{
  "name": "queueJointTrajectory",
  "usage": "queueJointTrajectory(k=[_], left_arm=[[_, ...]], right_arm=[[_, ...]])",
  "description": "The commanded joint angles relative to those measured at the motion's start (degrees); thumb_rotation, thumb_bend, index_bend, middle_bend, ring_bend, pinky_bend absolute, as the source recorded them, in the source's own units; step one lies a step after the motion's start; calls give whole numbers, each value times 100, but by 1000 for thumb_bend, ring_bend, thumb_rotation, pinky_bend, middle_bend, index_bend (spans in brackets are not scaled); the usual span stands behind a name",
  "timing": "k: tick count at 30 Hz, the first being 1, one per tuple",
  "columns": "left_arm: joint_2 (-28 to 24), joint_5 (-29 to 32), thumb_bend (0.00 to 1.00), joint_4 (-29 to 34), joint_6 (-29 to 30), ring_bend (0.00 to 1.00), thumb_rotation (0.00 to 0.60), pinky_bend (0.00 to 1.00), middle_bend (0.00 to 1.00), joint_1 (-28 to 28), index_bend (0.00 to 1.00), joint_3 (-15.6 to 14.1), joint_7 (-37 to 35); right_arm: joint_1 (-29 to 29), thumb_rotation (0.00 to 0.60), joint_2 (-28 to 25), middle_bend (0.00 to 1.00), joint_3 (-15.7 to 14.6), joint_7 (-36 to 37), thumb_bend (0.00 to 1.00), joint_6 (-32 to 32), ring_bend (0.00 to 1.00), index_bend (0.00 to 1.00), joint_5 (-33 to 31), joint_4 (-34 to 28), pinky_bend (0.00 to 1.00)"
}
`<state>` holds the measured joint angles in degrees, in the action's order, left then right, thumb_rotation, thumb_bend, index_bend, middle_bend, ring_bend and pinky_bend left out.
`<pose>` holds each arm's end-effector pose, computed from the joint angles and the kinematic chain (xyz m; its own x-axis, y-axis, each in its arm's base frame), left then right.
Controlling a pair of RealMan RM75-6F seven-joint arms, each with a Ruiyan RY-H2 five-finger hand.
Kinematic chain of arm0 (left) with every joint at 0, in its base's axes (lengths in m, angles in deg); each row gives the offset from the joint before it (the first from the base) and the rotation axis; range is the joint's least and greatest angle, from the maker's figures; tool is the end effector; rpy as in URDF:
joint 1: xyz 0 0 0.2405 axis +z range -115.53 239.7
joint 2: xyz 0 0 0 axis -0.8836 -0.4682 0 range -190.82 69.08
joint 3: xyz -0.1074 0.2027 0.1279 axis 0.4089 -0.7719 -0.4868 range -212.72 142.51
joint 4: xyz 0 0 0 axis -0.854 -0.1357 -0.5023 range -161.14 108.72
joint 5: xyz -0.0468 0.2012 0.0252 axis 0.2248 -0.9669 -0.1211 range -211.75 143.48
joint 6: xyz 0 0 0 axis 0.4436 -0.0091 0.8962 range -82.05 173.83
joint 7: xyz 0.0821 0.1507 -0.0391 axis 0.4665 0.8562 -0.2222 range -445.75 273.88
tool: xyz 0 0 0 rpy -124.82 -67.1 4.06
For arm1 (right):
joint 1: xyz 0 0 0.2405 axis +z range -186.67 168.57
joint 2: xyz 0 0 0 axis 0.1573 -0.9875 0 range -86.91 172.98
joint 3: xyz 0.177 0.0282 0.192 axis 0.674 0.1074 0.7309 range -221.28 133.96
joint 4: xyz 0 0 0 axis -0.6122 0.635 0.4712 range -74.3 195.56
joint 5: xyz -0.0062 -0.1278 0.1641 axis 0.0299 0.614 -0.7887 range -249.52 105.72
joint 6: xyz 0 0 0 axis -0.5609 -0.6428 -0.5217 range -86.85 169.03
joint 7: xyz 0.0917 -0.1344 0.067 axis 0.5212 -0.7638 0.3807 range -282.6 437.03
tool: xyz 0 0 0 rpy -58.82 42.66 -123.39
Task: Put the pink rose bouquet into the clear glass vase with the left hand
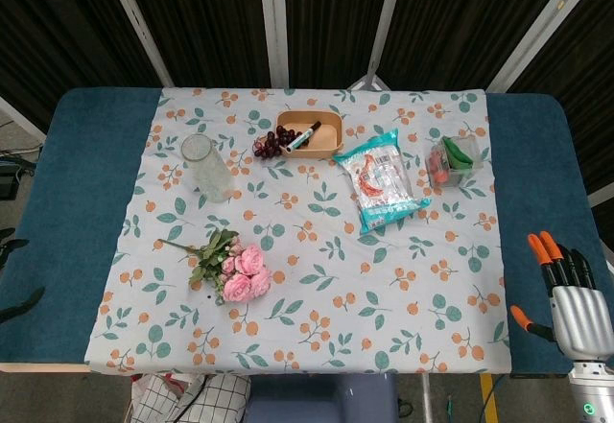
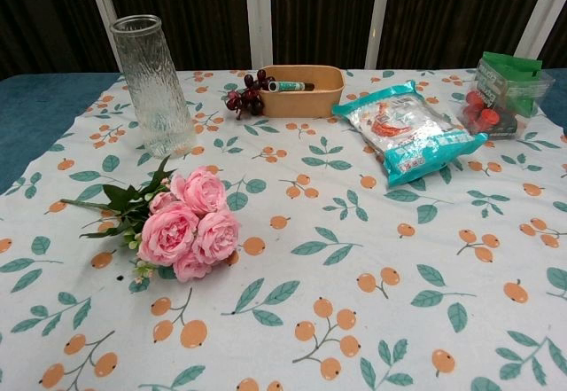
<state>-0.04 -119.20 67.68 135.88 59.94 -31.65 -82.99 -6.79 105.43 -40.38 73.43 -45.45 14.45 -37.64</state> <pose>-0.3193 0.1997 0.1964 0.4695 -0.0733 0.8799 0.8828 0.0517 -0.4668 -0.3033 -0.1996 0.1687 0.3893 0.0081 0.9211 -0.9210 0.0187 0.3891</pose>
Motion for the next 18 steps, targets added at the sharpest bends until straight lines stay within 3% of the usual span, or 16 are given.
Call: queueJointTrajectory(k=[1,18], left_arm=[[3,-10,304,22,-23,56,600,173,155,-4,268,-13,18],[100,-232,299,-118,-209,56,600,173,155,-162,255,-51,-217]], right_arm=[[-4,600,-5,4,2,5,241,4,31,10,-17,6,11],[-1,600,-23,4,-15,9,241,80,31,10,-71,-23,11]])
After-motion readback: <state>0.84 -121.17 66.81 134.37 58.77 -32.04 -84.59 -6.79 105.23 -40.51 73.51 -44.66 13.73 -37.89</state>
